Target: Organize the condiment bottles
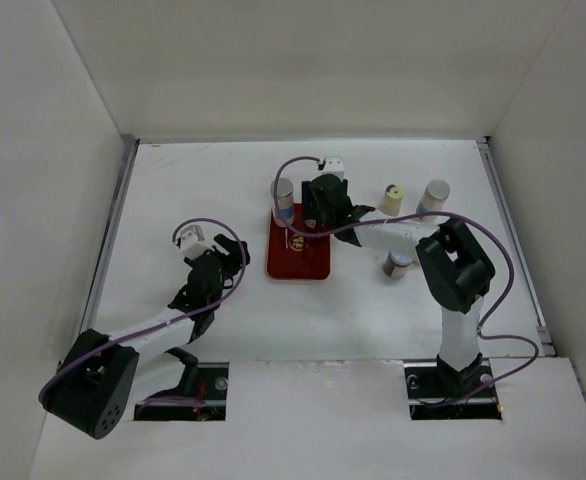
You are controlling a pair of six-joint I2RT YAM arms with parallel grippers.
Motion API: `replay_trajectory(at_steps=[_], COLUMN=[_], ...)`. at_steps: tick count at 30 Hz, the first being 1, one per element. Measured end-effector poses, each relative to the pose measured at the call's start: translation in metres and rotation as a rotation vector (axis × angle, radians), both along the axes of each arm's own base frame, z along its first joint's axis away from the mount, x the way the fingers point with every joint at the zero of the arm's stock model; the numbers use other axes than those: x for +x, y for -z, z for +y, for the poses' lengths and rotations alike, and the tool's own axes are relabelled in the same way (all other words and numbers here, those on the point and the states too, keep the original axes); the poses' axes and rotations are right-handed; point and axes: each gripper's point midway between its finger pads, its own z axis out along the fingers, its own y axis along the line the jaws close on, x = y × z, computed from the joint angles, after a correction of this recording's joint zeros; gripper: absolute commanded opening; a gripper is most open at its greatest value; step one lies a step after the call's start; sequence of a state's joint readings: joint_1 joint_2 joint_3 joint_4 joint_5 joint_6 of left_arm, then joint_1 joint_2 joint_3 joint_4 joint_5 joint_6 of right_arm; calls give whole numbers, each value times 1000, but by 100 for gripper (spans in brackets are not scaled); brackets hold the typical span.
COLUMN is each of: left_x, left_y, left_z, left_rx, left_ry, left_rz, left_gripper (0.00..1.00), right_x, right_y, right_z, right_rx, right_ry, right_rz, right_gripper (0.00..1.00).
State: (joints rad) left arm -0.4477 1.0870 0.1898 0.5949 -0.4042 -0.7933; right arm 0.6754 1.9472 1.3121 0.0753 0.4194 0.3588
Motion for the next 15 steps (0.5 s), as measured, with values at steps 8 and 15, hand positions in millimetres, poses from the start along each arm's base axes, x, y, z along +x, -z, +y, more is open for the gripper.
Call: replay_trajectory(at_steps=[8,15], left_x=[0,0], left_y=[0,0], left_z=[-1,-2], left_rx=[-2,-2], left_ry=[5,9], left_rz=[1,1], left_gripper=[67,67], right_x=[5,-23], right_y=[-20,-100], right_z=[4,-21], right_rx=[43,126], right_ry=[1,9], right_rz=[-48,-164], right_gripper=[91,90])
